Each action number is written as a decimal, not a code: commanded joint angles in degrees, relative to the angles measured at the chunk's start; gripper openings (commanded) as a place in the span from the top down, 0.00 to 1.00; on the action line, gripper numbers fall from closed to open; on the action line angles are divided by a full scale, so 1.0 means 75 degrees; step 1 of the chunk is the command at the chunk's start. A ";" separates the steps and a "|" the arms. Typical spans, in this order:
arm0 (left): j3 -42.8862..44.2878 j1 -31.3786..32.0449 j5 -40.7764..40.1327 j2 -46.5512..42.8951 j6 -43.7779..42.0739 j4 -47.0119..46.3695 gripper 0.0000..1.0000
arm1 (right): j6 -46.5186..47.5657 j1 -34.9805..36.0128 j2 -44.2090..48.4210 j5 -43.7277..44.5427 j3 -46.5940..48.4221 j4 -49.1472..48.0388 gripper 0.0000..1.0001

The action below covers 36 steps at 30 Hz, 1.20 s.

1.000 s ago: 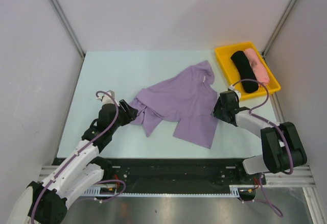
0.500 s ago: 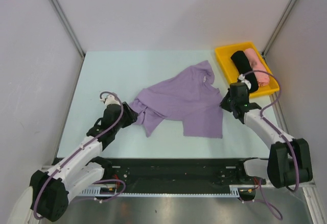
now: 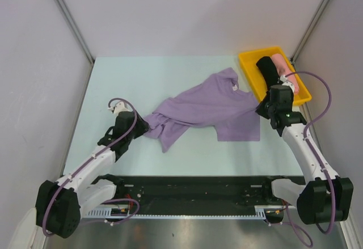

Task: Roll the t-shirts
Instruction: Flatten out the T-shirt at the center of the board.

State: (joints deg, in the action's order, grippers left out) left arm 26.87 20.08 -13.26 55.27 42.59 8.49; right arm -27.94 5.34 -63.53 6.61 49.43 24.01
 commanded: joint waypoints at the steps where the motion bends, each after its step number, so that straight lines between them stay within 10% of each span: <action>1: 0.0389 -0.0052 -0.0213 0.0457 -0.0006 -0.0335 0.47 | 0.0246 -0.0115 0.0162 -0.0060 0.0897 0.0220 1.00; 16: 0.1303 -0.0052 -0.0061 0.2977 -0.0054 -0.1870 0.37 | 0.0257 -0.0103 -0.0424 -0.0448 0.1811 0.0139 1.00; 20: 0.1899 -0.0063 -0.0154 0.3681 -0.0170 -0.1836 0.60 | 0.0281 -0.0115 -0.0705 -0.0495 0.2256 0.0057 1.00; 23: 0.2449 -0.0122 -0.0493 0.3858 -0.0474 -0.1684 0.98 | 0.0281 -0.0127 -0.1091 -0.0635 0.2840 -0.0153 1.00; 36: 0.7208 -0.1329 -0.0366 0.2863 -0.1998 0.0027 1.00 | -0.0059 -0.1040 -0.2768 -0.1385 0.8266 0.1426 1.00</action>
State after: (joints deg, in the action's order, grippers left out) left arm 71.81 10.96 -15.05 83.46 32.67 4.82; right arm -27.18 1.13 -84.93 -1.02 100.36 30.46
